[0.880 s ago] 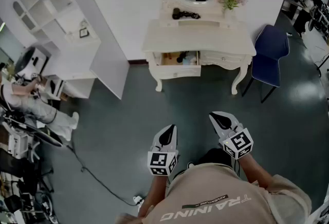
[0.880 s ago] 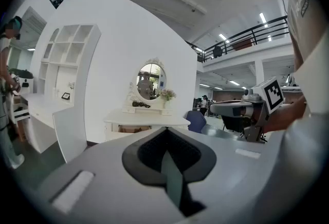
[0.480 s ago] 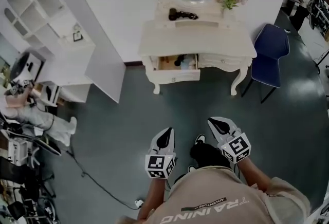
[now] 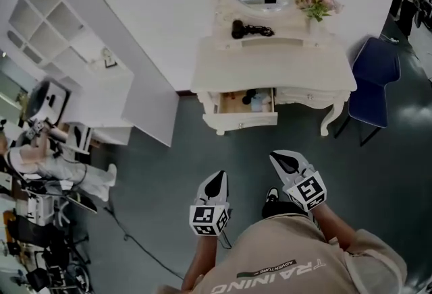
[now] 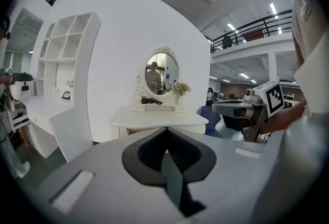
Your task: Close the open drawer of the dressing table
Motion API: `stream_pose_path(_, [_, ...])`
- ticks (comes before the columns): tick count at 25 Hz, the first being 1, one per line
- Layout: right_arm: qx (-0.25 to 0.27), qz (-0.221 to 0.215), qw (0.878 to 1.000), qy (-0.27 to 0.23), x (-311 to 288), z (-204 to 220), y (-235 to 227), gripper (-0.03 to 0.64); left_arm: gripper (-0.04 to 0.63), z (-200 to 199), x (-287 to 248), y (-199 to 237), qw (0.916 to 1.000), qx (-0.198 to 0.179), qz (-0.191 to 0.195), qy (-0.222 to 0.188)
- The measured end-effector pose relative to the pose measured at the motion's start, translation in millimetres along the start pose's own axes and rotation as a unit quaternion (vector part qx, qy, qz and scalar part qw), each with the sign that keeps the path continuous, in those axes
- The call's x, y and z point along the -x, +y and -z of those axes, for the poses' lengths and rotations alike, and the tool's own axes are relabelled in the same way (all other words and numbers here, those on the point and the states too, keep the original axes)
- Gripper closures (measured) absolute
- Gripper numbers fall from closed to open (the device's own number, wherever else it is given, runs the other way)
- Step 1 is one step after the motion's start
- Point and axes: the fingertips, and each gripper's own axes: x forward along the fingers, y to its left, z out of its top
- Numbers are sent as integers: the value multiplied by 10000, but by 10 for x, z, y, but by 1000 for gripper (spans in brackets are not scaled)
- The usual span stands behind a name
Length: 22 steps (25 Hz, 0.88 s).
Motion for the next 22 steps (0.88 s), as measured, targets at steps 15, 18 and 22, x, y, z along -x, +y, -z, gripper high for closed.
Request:
stream_pose_path(15, [-295,36,9996,6,-495,42,-1068,614,577,-383,-1004,201,9995,72,-139,258])
stream_pose_path(18, [-404,73,9991,59,-539,124,-1149,614,577,-380,-1140,179,9991,-94,-58,405])
stream_pose_path(22, [-509,135,9986,87,-573,186,-1184,614,577,-364,-1282,210,9986,-29,29,521])
